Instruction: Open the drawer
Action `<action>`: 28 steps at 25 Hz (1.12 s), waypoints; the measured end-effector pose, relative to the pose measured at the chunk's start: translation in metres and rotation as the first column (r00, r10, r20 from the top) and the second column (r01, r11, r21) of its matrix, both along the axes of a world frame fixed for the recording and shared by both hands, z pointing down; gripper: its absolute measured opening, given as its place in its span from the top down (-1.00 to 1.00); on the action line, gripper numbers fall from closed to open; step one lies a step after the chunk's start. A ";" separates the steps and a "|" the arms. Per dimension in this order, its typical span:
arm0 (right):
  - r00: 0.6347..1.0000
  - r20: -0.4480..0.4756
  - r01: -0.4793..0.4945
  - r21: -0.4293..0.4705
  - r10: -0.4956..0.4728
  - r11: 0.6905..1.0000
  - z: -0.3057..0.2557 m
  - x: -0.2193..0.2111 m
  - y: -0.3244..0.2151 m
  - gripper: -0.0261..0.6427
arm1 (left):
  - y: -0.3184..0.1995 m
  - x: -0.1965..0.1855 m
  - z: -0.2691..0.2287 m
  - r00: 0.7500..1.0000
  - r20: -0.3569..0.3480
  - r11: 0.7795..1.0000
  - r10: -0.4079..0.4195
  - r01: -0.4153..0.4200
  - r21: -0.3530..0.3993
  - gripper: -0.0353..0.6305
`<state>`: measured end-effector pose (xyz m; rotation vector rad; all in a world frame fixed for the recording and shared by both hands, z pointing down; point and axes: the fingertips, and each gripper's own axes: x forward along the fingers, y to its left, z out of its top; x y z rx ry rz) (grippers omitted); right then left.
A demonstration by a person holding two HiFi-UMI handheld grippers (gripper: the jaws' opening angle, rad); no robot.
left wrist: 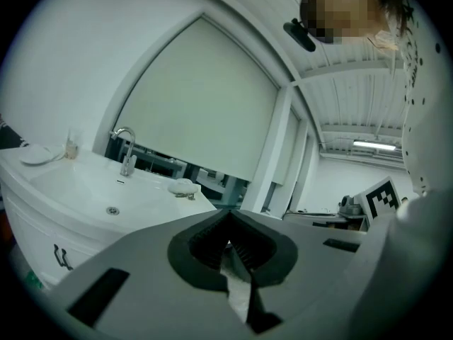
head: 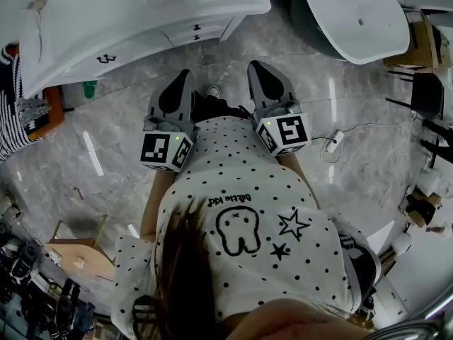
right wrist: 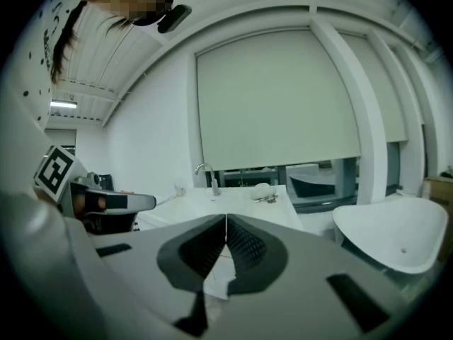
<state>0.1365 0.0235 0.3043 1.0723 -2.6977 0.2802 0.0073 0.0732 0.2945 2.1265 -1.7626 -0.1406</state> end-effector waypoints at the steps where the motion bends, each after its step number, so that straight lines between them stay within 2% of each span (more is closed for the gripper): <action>1: 1.000 -0.004 -0.002 0.001 0.002 1.000 0.000 0.002 -0.001 0.88 | -0.001 0.000 0.000 1.000 -0.006 1.000 -0.004 0.004 -0.003 0.88; 10: 0.999 -0.027 -0.022 -0.038 0.021 0.999 0.024 0.015 -0.031 0.88 | -0.038 0.000 0.023 1.000 -0.008 0.999 0.002 -0.003 -0.048 0.88; 17: 0.997 -0.061 -0.043 -0.045 0.040 0.998 0.028 -0.054 -0.081 0.88 | -0.089 -0.075 0.023 1.000 -0.025 0.999 0.005 -0.006 -0.054 0.88; 21: 0.996 -0.082 -0.022 -0.026 0.019 0.999 0.016 -0.060 -0.081 0.88 | -0.093 -0.079 0.009 1.000 -0.027 0.999 -0.001 0.000 -0.037 0.88; 28: 0.998 -0.052 -0.039 -0.027 0.038 0.999 0.013 -0.058 -0.087 0.88 | -0.092 -0.083 0.007 1.000 -0.008 0.999 -0.016 0.016 -0.028 0.88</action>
